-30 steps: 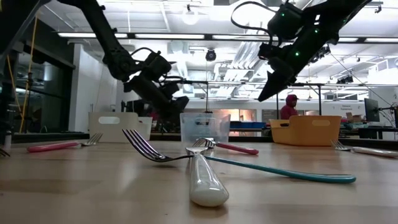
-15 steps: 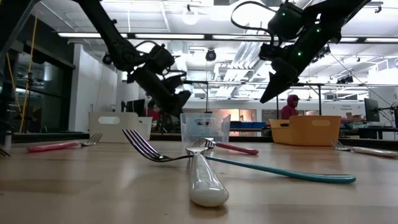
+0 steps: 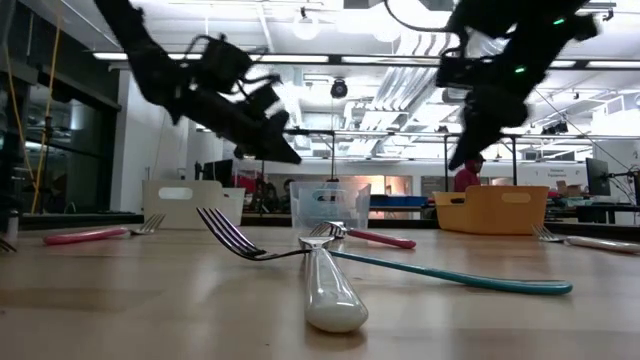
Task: Sort silverware by color (type)
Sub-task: Put the bottom right white fork into the white bin
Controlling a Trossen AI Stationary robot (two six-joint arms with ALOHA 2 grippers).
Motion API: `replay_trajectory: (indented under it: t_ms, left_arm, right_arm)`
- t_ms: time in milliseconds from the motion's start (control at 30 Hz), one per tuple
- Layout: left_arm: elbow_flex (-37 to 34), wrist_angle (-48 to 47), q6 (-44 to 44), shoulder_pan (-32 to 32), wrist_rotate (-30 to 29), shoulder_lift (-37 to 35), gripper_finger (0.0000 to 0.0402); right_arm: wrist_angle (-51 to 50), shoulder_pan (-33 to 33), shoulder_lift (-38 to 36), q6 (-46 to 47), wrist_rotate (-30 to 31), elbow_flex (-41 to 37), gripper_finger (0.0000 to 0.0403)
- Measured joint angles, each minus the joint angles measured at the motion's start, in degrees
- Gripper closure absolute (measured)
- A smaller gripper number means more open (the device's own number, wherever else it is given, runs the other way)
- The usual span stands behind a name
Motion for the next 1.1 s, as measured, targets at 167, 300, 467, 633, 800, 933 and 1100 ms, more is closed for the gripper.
replay_trajectory:
  t_ms: [167,300,467,633,800,933,1100]
  left_arm:
    - [-8.47,1.63,1.04,-5.12,-1.25,-6.53,0.0401]
    - [-15.98,7.89,-0.48,-9.52,-3.13,-9.84,0.0401]
    - [-23.59,19.14,-0.28,-13.96,-6.04,-10.8,0.0401]
    - [-24.92,20.81,0.05,-15.12,-6.23,-10.79,0.0401]
    - [-24.92,20.81,0.05,-15.6,-6.23,-10.79,0.0401]
    - [-24.92,20.77,0.03,-15.65,-6.21,-10.78,0.0401]
    - [-24.92,20.67,-0.43,-15.65,-6.21,-10.77,0.0401]
  right_arm:
    - [-7.93,11.68,0.0,13.82,1.18,0.0,0.0402]
    - [-12.29,20.15,0.02,27.06,-0.45,0.0,0.0402]
    - [-16.19,30.74,0.07,41.3,-1.13,0.0,0.0394]
    - [-13.24,38.64,1.64,47.39,-0.01,0.02,0.0335]
    - [-7.59,41.73,6.61,48.6,-1.53,0.02,0.0245]
    - [-5.14,41.98,11.05,49.61,-4.84,0.04,0.0175]
    - [-4.91,41.85,13.5,50.44,-6.96,0.04,0.0134]
